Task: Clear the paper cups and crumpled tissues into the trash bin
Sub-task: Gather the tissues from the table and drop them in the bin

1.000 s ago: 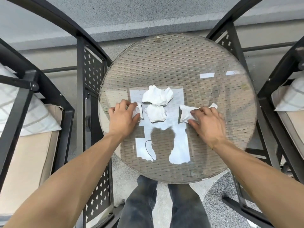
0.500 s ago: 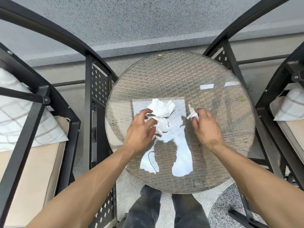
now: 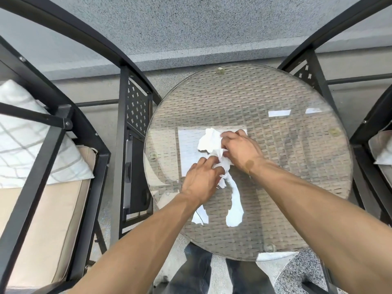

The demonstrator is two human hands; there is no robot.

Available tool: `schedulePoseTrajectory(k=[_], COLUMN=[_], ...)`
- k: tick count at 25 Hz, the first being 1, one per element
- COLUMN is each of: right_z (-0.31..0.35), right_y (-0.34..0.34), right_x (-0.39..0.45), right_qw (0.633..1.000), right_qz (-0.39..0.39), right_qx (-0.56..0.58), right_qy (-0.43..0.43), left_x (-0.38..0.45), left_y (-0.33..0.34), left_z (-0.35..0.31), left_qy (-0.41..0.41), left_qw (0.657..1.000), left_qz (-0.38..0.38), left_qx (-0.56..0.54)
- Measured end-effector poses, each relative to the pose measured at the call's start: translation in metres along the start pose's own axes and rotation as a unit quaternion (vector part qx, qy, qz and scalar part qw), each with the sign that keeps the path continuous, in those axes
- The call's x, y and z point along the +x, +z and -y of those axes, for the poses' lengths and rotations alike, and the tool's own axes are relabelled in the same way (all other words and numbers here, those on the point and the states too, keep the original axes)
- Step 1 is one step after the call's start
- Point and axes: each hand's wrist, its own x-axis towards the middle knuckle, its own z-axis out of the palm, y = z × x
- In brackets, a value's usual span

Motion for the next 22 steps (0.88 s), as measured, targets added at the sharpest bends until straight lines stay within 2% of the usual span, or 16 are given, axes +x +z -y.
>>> schedulePoseTrajectory(k=[2,6,9,18,22], right_z=[0.003,0.009,0.009,0.018,0.020], right_y=[0.001,0.001,-0.004,-0.085,-0.127], right_x=[0.000,-0.014,-0.039,-0.113,-0.150], right_qw=[1.000,0.997,0.988,0.956,0.944], right_qz=[-0.029,-0.039,-0.062,-0.183,-0.242], right_qx=[-0.002,0.050,0.119,0.191,0.191], right_qy=[0.004,0.050,0.077,0.125,0.118], left_x=[0.000,-0.002,-0.006,-0.043,-0.065], left_y=[0.002,0.000,-0.013,-0.104,-0.140], left_z=[0.002,0.002,0.004,-0.005,-0.019], left_qy=[-0.004,-0.037,-0.074,-0.081,-0.081], left_qw=[1.000,0.999,0.991,0.951,0.937], left_qz=[-0.003,0.012,0.021,-0.121,-0.163], left_qx=[-0.011,-0.034,-0.108,-0.274,-0.297])
